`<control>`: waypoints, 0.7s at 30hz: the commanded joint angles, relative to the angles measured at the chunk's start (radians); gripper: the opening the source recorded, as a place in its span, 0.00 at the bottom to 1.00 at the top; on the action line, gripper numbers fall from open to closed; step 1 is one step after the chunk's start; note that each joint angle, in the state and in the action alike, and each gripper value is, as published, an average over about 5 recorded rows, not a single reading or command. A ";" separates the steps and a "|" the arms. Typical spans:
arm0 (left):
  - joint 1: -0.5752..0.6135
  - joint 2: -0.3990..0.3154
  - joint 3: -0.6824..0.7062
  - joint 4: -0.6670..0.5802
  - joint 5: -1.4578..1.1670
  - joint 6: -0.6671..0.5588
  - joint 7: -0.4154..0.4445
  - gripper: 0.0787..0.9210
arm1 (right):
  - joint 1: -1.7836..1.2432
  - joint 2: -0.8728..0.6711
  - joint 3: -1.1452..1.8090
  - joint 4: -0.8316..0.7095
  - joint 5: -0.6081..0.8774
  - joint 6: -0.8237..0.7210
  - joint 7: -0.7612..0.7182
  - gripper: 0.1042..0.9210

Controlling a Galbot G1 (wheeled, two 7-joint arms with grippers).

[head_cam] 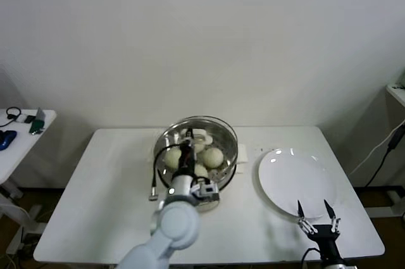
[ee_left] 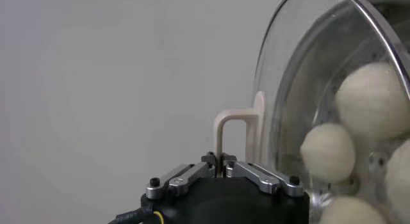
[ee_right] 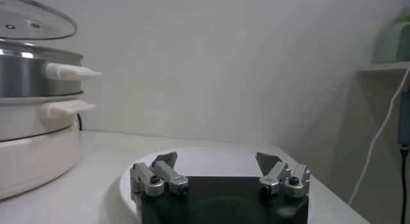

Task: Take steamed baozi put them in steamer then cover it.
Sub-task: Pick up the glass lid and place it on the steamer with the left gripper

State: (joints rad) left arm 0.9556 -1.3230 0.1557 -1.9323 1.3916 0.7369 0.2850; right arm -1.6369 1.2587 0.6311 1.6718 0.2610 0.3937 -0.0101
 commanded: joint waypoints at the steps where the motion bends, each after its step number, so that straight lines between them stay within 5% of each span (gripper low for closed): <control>1: -0.041 -0.089 0.096 0.072 0.118 0.049 0.045 0.07 | 0.001 -0.003 0.000 -0.020 0.010 0.011 0.002 0.88; 21: -0.016 -0.043 -0.008 0.120 0.094 0.049 -0.024 0.07 | -0.008 0.003 0.000 -0.024 0.007 0.019 -0.005 0.88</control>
State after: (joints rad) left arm 0.9417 -1.3672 0.1770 -1.8305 1.4842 0.7364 0.2764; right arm -1.6442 1.2612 0.6319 1.6522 0.2668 0.4103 -0.0121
